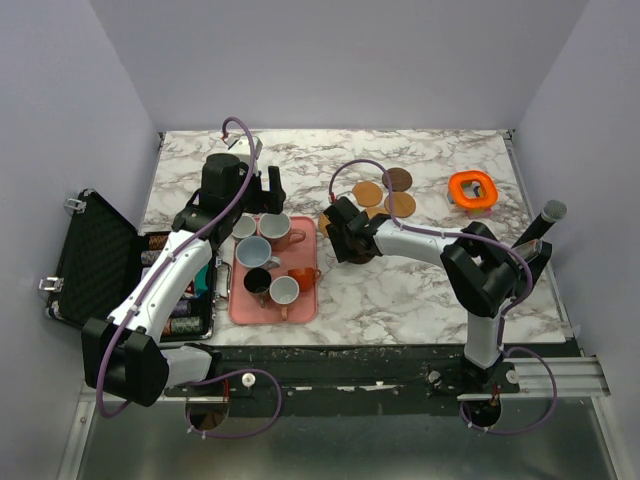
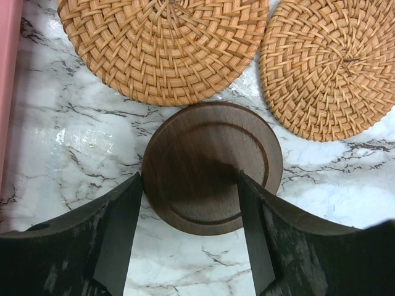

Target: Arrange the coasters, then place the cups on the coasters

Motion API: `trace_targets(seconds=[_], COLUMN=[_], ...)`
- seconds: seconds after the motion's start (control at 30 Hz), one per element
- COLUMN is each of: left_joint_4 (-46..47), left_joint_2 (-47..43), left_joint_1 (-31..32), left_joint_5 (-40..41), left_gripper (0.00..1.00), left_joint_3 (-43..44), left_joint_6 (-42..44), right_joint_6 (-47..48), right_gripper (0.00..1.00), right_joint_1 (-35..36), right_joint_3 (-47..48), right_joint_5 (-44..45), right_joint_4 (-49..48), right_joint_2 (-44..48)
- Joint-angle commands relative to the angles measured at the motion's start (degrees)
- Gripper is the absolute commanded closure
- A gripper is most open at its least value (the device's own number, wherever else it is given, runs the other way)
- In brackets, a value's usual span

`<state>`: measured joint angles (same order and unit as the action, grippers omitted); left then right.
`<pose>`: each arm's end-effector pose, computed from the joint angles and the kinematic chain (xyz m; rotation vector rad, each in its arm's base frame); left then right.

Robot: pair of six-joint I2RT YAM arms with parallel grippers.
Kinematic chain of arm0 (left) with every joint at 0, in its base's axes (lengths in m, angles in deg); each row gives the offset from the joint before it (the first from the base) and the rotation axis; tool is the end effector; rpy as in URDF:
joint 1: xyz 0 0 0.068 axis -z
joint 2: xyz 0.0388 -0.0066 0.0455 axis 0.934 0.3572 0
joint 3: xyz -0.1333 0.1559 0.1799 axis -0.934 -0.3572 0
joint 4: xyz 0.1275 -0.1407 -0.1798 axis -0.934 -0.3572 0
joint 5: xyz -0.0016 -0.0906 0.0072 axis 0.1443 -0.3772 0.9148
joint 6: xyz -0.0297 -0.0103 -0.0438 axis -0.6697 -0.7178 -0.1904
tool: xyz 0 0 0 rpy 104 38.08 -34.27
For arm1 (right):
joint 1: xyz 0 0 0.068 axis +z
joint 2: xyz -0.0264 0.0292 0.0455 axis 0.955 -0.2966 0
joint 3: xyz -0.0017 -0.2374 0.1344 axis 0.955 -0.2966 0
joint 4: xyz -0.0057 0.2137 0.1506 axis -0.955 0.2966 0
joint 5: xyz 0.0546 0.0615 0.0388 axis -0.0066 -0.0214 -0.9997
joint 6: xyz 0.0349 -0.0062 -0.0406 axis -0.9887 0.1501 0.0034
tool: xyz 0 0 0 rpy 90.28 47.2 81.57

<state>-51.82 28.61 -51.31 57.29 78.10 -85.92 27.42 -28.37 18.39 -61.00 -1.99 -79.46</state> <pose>0.2720 -0.0901 0.3335 0.1262 2.0482 -0.4242 0.2899 0.2663 0.1638 -0.4878 2.4763 -0.0517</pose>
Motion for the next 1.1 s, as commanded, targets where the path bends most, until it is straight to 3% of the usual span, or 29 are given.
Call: trace_targets(seconds=[0.0,0.33,0.53,1.07], left_joint_4=[-0.54,-0.63,-0.63,-0.45], left_joint_2=[-0.20,0.15,-0.12,0.06], left_joint_1=[0.35,0.35,0.35,0.70], left_joint_5=[0.27,-0.17,0.01,-0.61], left_gripper=[0.01,0.01,0.01,0.01], left_joint_3=[-0.14,-0.15,-0.15,-0.14], left_joint_6=[-0.41,-0.24,-0.24,-0.59], right_joint_6=[0.82,3.11,4.51,3.46], right_gripper=[0.27,0.11,0.08,0.30], right_joint_1=[-0.79,-1.22,-7.63,-28.81], right_joint_3=[-1.12,2.04,5.20,17.41], right_joint_5=[2.21,-3.50,-6.05,-9.31], right_joint_4=[1.21,4.28,5.68,10.07], right_joint_2=[-2.27,9.41,9.87,-4.19])
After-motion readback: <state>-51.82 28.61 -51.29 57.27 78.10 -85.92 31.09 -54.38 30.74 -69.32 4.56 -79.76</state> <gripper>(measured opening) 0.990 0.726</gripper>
